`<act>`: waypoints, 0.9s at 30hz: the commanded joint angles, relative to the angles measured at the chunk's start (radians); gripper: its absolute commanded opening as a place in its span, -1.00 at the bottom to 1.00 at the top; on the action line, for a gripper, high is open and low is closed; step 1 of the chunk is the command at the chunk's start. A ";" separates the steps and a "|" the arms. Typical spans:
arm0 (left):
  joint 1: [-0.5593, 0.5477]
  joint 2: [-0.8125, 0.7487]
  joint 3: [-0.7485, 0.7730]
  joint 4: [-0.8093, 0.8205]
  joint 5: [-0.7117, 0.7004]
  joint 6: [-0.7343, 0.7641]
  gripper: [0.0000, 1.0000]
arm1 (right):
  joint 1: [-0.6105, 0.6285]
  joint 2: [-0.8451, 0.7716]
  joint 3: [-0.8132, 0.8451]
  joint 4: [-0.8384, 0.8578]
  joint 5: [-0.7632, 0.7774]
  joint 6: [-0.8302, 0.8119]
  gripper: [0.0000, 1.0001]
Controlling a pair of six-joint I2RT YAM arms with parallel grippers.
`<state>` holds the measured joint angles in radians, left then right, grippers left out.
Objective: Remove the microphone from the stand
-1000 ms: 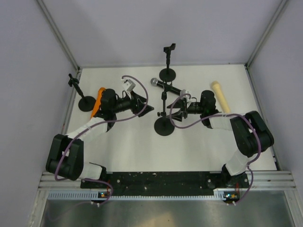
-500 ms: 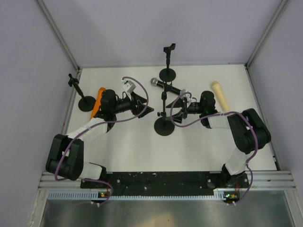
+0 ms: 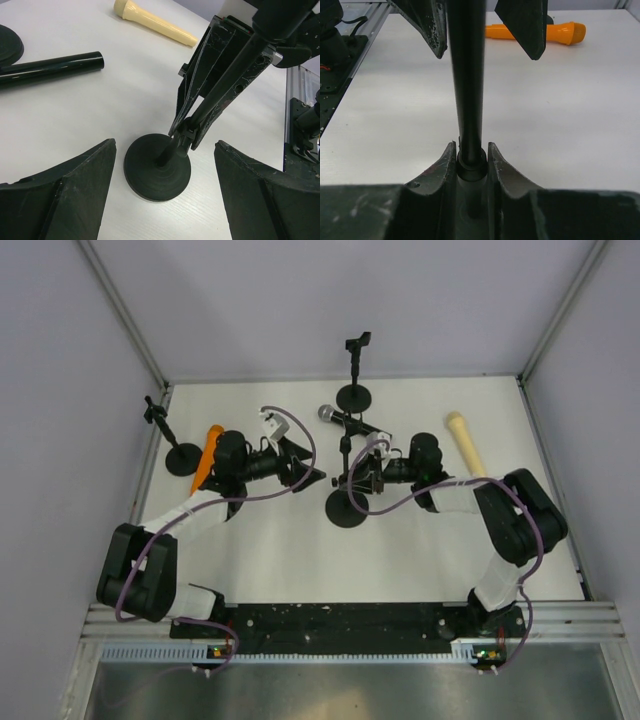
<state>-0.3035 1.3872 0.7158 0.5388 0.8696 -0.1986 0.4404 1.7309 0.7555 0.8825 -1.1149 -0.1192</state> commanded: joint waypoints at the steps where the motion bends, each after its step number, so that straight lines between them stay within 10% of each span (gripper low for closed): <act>1: -0.005 -0.037 -0.006 0.044 0.016 0.025 0.69 | 0.017 -0.005 0.039 0.018 0.007 0.001 -0.91; 21: -0.011 -0.068 -0.016 0.039 0.022 0.045 0.70 | 0.014 -0.084 0.022 -0.014 0.047 -0.043 -0.99; 27: -0.011 -0.083 -0.010 0.030 0.026 0.051 0.71 | -0.002 -0.030 0.033 -0.094 0.020 -0.108 -0.37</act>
<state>-0.3103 1.3430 0.7063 0.5385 0.8749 -0.1673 0.4450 1.6875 0.7513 0.7845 -1.0618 -0.1650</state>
